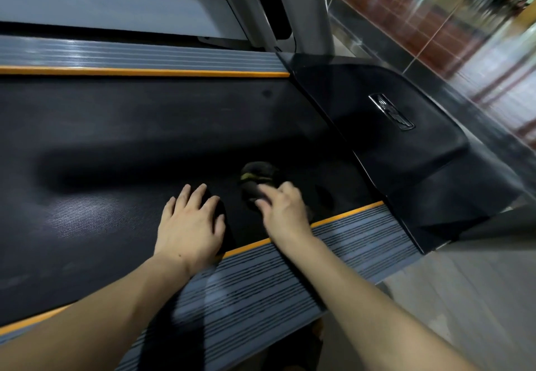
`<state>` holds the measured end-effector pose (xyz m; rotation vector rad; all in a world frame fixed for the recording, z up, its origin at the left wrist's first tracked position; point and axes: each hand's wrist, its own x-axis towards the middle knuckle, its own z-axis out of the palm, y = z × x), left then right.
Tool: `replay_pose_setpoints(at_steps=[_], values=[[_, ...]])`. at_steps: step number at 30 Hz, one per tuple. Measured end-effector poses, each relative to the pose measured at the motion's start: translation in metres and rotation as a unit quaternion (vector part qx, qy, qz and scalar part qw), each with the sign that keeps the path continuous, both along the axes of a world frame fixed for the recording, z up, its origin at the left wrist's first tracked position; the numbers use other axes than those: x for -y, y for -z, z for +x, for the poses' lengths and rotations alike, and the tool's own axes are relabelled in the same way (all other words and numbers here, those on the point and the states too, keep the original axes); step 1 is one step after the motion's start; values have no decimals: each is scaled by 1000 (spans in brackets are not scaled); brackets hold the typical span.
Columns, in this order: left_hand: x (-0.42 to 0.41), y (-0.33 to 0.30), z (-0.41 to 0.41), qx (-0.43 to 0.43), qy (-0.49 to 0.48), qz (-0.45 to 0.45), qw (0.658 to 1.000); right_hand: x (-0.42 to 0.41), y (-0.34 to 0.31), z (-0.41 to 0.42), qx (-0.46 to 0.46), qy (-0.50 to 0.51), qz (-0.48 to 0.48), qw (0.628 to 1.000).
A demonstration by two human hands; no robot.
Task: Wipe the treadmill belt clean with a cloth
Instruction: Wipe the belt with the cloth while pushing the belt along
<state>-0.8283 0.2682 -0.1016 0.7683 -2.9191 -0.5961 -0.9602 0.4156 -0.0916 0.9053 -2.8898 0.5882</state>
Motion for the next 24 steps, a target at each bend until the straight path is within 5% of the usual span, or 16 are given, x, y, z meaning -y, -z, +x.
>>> replay_pose_setpoints(at_steps=[4, 11, 19, 22, 24], values=[[1, 2, 6, 1, -24, -3, 1000, -22, -2, -28, -18, -92, 12, 996], [-1, 3, 2, -16, -35, -12, 999, -87, -18, -135, -13, 200, 43, 979], [-2, 1, 6, 8, -49, -33, 998, -3, -5, -8, 11, -82, 14, 997], [-2, 0, 6, 13, -45, -31, 998, -40, -12, -66, -25, -59, 45, 997], [-1, 1, 4, 13, -49, -23, 998, -71, -18, -113, -36, 52, 63, 996]])
